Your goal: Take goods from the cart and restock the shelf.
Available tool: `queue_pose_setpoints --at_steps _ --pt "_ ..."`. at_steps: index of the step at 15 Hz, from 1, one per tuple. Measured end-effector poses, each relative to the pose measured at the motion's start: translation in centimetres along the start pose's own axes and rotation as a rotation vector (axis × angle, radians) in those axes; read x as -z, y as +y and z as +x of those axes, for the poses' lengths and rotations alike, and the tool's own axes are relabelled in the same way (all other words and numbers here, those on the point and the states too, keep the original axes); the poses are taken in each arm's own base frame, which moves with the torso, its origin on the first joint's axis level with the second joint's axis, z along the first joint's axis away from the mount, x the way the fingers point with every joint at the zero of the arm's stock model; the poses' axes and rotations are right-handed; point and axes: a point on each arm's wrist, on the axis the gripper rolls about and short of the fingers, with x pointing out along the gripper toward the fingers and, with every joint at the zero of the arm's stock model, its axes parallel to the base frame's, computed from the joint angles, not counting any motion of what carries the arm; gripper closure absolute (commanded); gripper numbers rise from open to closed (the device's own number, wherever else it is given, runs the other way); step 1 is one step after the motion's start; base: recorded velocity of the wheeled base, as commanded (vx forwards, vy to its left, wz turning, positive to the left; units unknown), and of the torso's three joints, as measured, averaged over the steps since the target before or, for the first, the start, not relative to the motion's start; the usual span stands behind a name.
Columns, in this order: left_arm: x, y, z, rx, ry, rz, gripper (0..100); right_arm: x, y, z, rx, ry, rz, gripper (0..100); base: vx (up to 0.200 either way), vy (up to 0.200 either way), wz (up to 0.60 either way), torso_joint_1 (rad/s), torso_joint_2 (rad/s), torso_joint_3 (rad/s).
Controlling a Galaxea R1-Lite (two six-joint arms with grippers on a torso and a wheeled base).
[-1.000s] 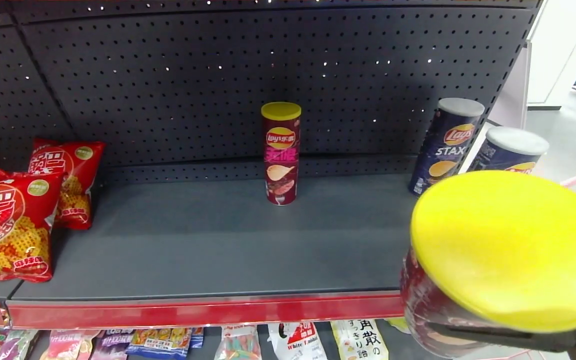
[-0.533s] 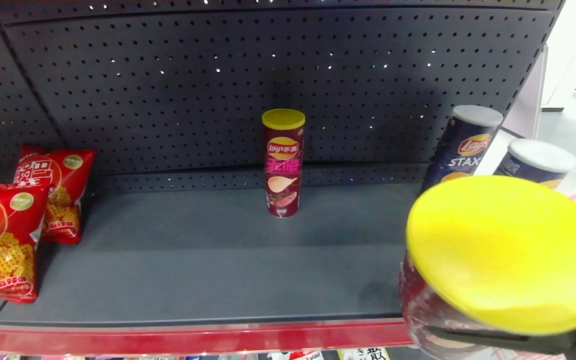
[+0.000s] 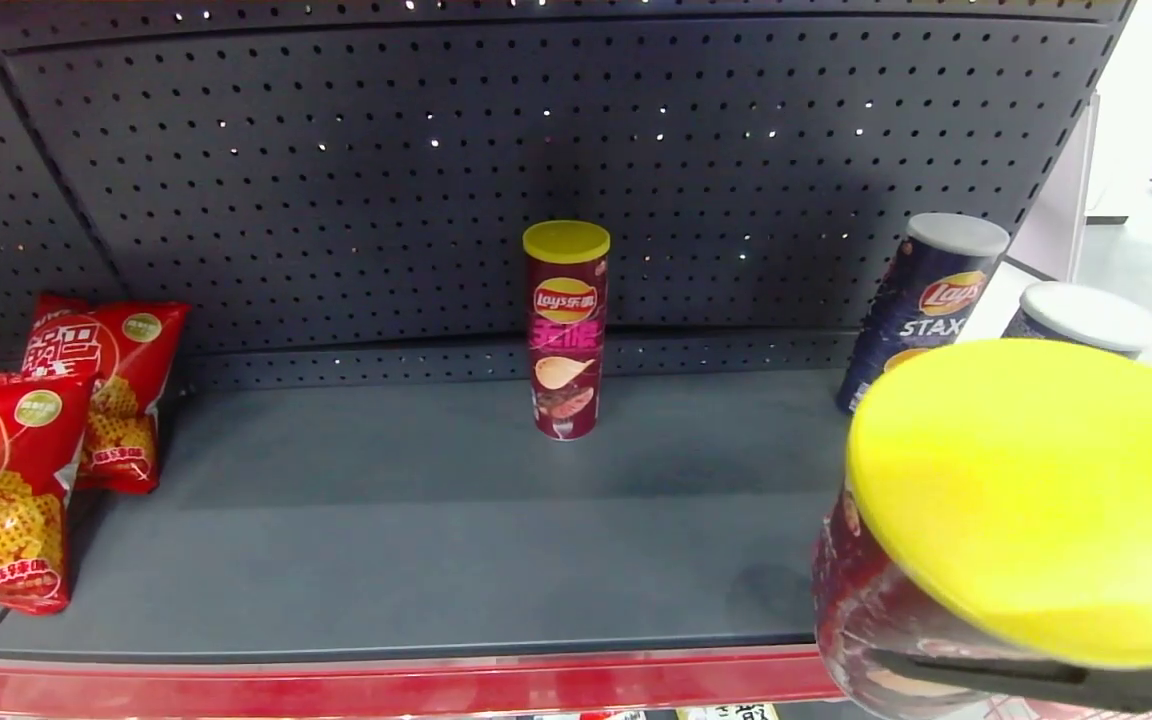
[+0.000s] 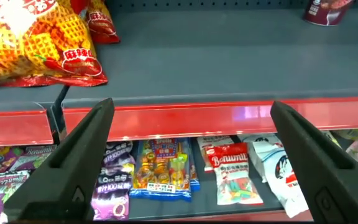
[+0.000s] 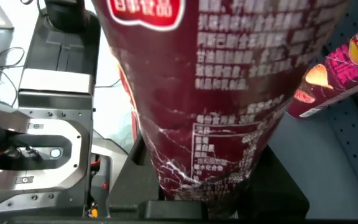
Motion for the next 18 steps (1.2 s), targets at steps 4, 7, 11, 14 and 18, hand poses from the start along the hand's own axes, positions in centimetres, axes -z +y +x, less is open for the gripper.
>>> queue_pose_setpoints --at_steps 4,7,11,14,18 --pt "-0.4 0.0 -0.1 0.007 -0.024 0.020 0 0.0 -0.1 0.1 0.036 -0.049 0.025 100 0.000 0.000 0.00 0.000 0.00 0.000" --pt "-5.1 0.0 -0.5 0.033 -0.143 0.013 0 0.4 0.0 0.3 0.034 -0.046 0.056 100 0.000 0.000 0.00 0.000 0.00 0.000" --pt "-11.3 -0.1 2.3 0.086 -0.132 0.015 0 0.6 -0.4 0.0 0.063 -0.040 0.089 100 0.000 0.000 0.00 0.000 0.00 0.000" --pt "-14.3 -0.6 8.0 0.160 -0.103 0.079 0 0.5 -0.8 0.0 0.086 -0.055 0.098 100 0.000 0.000 0.00 0.000 0.00 0.000" --pt "-13.7 -2.6 15.8 0.338 0.048 0.129 0 0.1 -1.3 0.2 0.103 -0.091 0.152 100 0.000 0.000 0.00 0.000 0.00 0.000"
